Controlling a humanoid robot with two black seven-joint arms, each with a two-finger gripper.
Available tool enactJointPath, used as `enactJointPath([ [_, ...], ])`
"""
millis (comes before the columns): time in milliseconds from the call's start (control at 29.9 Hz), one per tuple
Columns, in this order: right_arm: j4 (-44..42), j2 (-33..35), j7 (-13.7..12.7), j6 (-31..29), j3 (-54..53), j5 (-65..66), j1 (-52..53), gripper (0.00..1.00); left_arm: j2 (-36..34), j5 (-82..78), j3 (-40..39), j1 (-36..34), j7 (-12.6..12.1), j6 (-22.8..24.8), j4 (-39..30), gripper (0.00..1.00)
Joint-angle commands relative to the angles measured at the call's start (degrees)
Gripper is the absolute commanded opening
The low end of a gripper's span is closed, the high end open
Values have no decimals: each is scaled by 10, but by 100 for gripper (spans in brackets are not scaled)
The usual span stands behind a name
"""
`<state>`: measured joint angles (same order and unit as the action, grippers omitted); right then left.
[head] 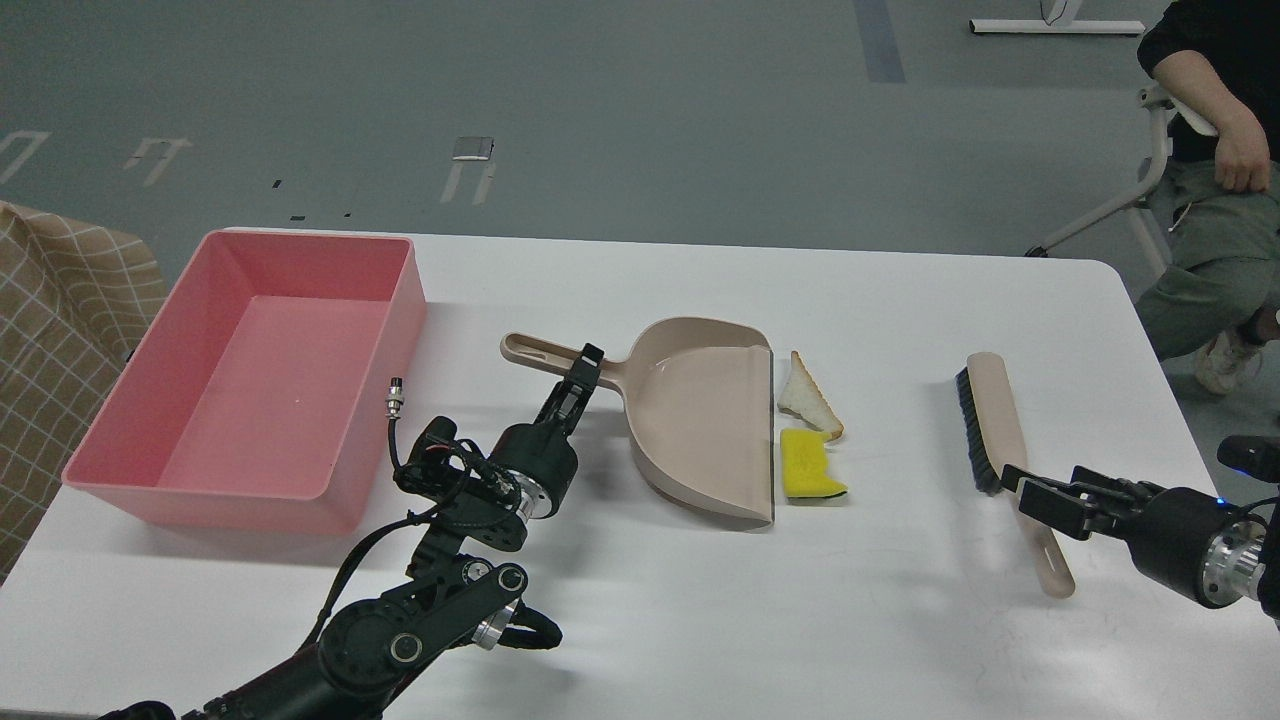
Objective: Sweep and dump garbage into bin
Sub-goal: 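Move the right gripper down to the wooden brush handle, then grasp the brush handle with the right gripper and lift it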
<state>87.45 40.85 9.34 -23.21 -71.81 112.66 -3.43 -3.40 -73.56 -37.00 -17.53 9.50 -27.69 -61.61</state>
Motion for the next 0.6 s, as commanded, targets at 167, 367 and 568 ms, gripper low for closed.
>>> enactJointPath([
  [167, -2, -6, -2, -1, 1, 12, 0, 88, 1, 0, 0, -1, 0, -1, 0, 20],
  [367, -2, -11, -7, -1, 1, 12, 0, 88, 1, 0, 0, 0, 0, -1, 0, 20],
  [568, -2, -22, -26, -7, 8, 12, 0, 83, 1, 0, 0, -1, 0, -1, 0, 20],
])
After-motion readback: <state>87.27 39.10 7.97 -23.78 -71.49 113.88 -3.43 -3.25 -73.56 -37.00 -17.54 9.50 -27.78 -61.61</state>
